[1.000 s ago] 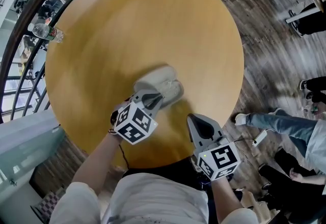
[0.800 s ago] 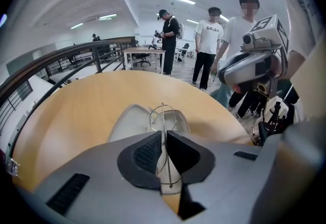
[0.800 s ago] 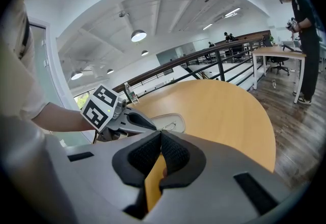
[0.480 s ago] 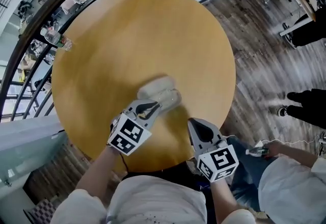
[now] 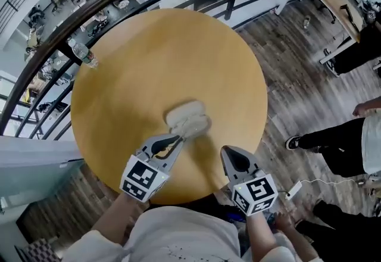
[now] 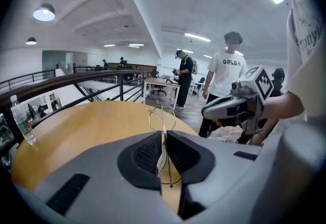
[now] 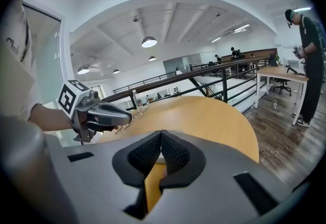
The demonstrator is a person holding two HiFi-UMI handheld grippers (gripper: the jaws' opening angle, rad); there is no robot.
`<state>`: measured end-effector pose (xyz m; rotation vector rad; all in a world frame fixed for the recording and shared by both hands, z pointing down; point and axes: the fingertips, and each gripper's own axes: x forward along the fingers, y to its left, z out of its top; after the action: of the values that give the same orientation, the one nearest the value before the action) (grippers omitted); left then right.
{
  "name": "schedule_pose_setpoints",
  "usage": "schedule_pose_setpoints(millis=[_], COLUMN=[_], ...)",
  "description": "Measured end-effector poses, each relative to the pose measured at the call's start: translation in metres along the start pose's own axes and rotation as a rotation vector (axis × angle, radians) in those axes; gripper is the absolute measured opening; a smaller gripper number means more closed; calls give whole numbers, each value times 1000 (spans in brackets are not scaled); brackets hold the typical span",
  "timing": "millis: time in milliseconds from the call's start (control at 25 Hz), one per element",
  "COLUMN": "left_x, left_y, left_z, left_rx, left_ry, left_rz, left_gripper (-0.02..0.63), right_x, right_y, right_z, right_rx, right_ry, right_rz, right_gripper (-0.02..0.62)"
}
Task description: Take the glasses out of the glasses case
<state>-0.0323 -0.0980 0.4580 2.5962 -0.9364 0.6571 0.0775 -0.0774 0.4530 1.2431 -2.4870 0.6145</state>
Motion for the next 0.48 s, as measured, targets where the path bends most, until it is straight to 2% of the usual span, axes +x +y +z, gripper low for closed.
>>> schedule_pose_setpoints(millis=[200,480], left_x=[-26,-71], left_y=[-8,-13], left_z=[18,31], left_rx=[-26,-92], left_ry=[-88,-164], left_rz=[78,91], left_gripper=[49,49], right_x=[-18,-21], right_y=[0,24], right_z=[10,35], right_rx=[-30,-67], right_ry=[-36,-44], right_rz=[4,17], right_gripper=[25,25])
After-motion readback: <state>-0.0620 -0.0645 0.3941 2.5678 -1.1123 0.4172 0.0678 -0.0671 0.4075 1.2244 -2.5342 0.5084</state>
